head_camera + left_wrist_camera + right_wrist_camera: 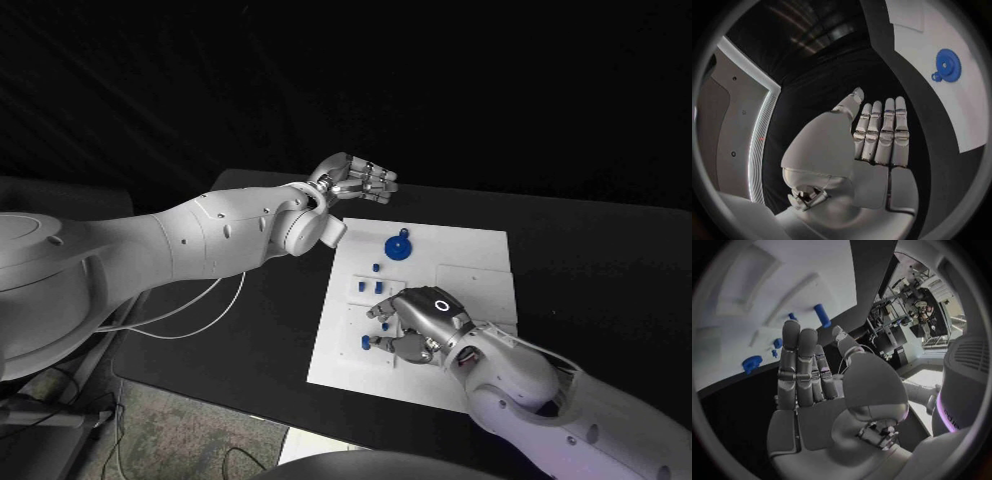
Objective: Assemble the parts on the task board
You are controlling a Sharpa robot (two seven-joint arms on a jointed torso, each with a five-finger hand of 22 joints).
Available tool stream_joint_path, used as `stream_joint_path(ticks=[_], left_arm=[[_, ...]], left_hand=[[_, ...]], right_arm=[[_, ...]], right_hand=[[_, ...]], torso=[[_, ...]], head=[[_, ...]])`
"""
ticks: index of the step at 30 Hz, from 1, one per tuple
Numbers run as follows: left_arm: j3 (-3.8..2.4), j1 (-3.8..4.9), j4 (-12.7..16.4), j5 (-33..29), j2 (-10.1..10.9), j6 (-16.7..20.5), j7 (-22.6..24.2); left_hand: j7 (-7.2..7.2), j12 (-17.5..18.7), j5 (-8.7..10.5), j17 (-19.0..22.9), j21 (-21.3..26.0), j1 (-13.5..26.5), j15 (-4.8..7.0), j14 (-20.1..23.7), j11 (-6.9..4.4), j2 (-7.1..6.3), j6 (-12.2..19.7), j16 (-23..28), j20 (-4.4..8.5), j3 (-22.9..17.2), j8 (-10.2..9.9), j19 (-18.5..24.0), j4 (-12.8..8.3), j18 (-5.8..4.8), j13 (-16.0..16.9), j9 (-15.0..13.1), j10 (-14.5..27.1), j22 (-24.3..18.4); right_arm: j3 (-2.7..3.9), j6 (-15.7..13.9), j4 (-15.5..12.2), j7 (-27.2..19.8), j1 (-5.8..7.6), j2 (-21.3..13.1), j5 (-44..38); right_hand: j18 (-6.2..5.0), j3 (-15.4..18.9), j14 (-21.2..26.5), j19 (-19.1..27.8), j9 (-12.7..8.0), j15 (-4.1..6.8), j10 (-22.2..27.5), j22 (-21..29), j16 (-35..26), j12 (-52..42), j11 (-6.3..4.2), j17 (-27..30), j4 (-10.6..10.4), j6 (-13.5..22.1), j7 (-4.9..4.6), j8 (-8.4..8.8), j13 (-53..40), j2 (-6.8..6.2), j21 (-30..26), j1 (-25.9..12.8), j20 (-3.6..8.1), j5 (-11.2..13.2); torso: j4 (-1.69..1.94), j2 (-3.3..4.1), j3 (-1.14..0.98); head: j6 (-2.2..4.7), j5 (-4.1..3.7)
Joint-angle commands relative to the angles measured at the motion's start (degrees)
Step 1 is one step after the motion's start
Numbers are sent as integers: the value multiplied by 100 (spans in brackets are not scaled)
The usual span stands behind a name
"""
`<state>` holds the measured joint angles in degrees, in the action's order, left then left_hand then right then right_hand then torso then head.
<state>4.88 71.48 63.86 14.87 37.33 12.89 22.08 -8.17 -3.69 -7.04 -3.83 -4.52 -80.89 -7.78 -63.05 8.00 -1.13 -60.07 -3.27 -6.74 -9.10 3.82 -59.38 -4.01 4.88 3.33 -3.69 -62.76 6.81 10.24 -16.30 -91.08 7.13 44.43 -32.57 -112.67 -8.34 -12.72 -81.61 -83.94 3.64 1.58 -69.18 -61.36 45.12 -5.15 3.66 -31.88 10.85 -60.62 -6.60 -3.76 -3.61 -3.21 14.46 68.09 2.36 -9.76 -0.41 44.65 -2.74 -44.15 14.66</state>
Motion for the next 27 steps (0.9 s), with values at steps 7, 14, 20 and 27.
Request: stream_joint_path(ticks=[7,14,20,27], left_arm=[[10,3,-11,-52,64,-40,96],[53,-16,-19,-75,113,-15,145],[82,-66,-29,-94,155,-14,163],[102,-123,-44,-109,185,-18,170]], left_hand=[[7,16,39,0,-16,-34,-6,14,-6,16,7,-25,-14,11,-15,-18,30,-29,-2,2,14,-14],[7,16,39,0,-18,-28,-4,11,-7,19,9,-24,-12,13,-15,-22,31,-28,-2,2,13,-16],[7,15,41,0,-18,-22,-5,11,-7,19,10,-24,-13,16,-16,-23,31,-29,-2,3,12,-18],[7,16,41,0,-17,-11,-6,12,-7,20,11,-24,-13,22,-15,-24,30,-30,-2,2,13,-21]], right_arm=[[280,257,-260,-93,324,-726,2422],[415,827,-247,432,520,-1339,3657],[445,1322,-173,1231,573,-1729,4340],[451,2150,-235,2698,587,-1990,5130]], right_hand=[[195,266,-109,-239,32,332,-892,-93,40,-1351,-432,-129,-33,-479,207,24,-1059,119,244,-47,348,27],[328,417,-54,-259,180,382,-26,-552,710,-4744,-524,-1134,-179,-578,282,11,-4862,253,1248,-115,427,-14],[303,290,-82,-278,309,352,-493,-1099,1520,-5978,-508,-2406,-556,-544,286,13,-6433,187,2240,-197,399,-17],[284,257,-118,-260,277,298,-509,-1344,1595,-5853,-433,-2784,-732,-163,171,16,-6665,167,2495,-427,353,80]], torso=[[-87,-56,-19],[-146,-128,-54],[-167,-190,-72],[-195,-245,-79]], head=[[103,-458],[152,-710],[152,-831],[135,-899]])
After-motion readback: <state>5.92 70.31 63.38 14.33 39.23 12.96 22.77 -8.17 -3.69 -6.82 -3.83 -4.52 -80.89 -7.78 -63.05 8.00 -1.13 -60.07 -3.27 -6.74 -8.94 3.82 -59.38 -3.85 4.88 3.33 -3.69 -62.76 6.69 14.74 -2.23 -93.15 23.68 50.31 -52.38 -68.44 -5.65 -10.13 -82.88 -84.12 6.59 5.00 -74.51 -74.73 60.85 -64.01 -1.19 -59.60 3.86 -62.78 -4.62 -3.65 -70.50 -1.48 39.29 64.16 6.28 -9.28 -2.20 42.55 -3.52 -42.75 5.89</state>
